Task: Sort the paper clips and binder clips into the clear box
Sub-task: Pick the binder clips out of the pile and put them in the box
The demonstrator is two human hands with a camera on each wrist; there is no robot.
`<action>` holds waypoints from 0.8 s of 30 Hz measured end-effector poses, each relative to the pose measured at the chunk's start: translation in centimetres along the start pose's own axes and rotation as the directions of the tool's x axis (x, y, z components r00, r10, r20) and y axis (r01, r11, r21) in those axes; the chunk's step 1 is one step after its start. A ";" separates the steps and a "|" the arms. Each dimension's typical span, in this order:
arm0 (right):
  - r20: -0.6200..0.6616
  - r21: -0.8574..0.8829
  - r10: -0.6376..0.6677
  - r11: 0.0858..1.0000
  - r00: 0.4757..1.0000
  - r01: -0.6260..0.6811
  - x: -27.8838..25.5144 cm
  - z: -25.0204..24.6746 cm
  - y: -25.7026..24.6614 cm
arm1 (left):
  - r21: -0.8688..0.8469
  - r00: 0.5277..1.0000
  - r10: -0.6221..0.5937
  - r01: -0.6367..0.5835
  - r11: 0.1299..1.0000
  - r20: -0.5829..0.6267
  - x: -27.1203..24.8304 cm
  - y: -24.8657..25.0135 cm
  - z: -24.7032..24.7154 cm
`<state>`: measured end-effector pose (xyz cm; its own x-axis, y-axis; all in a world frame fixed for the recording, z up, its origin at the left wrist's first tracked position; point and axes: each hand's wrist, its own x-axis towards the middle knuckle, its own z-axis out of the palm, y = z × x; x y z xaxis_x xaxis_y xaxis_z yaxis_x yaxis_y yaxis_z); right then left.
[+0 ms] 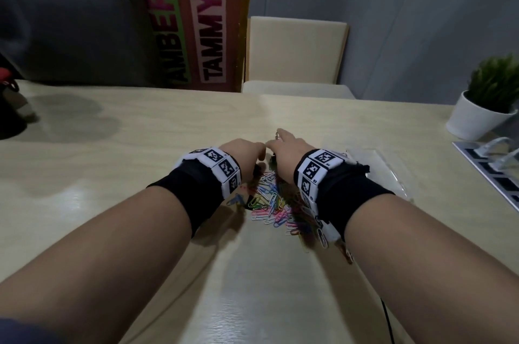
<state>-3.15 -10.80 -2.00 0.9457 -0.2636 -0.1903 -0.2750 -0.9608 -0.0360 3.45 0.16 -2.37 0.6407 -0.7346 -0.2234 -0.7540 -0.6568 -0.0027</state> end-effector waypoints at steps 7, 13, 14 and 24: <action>0.091 -0.147 -0.036 0.988 0.995 0.049 0.8 -0.3 -0.6 | 0.132 0.996 -0.024 0.012 0.991 0.091 0.2 0.0 -0.3; 0.001 -0.055 -0.012 0.998 1.000 0.012 -0.4 -1.2 -0.2 | 0.060 0.997 -0.062 0.060 0.996 0.035 -0.3 -0.5 -0.6; -0.024 -0.025 -0.001 1.000 1.000 0.000 -0.7 -1.4 0.0 | 0.040 0.997 -0.067 0.066 0.997 0.026 -0.5 -0.5 -0.6; -0.295 0.382 0.240 0.917 0.925 -0.116 -4.0 -3.8 4.1 | -0.038 0.993 -0.045 0.041 0.998 -0.108 -0.9 0.8 -2.9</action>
<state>-7.41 -14.03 2.35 0.8597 -0.5000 0.1044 -0.4284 -0.8171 -0.3858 2.75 -0.21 0.68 0.6859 -0.7183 -0.1168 -0.7209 -0.6925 0.0254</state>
